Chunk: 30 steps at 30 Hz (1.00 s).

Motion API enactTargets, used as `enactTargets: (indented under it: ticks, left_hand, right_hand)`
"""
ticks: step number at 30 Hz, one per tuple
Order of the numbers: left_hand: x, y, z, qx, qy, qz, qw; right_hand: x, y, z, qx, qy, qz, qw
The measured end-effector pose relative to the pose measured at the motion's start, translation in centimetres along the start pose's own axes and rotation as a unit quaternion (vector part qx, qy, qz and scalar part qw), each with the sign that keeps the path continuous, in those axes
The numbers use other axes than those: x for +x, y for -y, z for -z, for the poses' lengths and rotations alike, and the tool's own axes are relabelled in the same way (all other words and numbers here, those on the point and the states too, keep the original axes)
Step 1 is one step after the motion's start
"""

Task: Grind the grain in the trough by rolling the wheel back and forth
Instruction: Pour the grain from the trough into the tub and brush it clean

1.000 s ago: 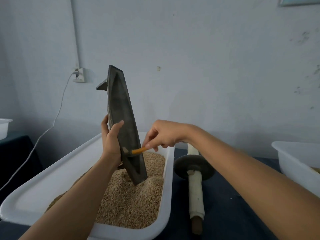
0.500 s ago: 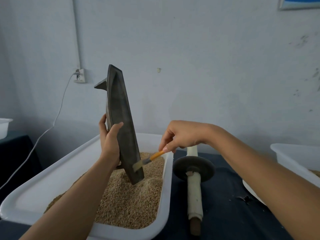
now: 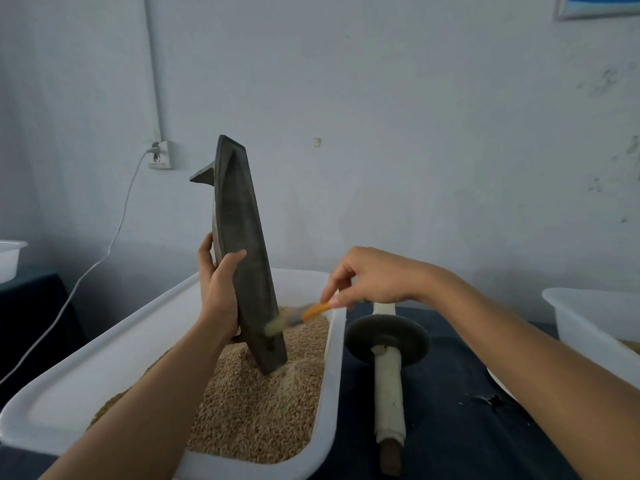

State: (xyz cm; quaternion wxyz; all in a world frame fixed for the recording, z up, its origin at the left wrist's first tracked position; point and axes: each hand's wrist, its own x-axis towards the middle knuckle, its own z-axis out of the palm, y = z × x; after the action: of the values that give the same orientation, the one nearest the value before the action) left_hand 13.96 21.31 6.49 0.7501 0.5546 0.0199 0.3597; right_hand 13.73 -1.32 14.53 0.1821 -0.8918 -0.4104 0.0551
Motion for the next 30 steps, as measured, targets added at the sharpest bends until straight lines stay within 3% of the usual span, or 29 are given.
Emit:
enactTargets:
  ticks: [3,7,9,15,20,24,30]
  left_hand:
    - [-0.1,0.0,-0.1,0.004,-0.001,0.0,1.0]
    - [-0.1,0.0,0.1,0.008,0.001,-0.007,1.0]
    - [-0.1,-0.2,0.1,0.005,-0.002,-0.006,1.0]
    - [0.1,-0.7,0.0,-0.023,-0.029,0.035,0.999]
    - [-0.9,-1.1,-0.7,-0.026,-0.052,0.168,0.984]
    - [-1.7,-1.6,-1.3,-0.04,-0.03,0.211,0.976]
    - [-2.5,-2.5,-1.8,-0.012,0.006,0.213,0.977]
  right_hand:
    - [0.1,0.4,-0.7,0.031,-0.043,0.028,0.998]
    - [0.2,0.2,-1.2,0.014,0.056,0.011,0.998]
    - [-0.3,-0.4,-0.2,0.027,0.07,-0.012,0.997]
    - [-0.5,-2.0,0.9,0.209,-0.071,-0.053,0.974]
    - [3.0,-1.2,-3.3,0.322,-0.16,-0.077,0.93]
    - [6.8,0.2,-6.5,0.34,-0.144,-0.117,0.922]
    - [7.9,1.2,-7.3,0.356,-0.233,-0.12,0.897]
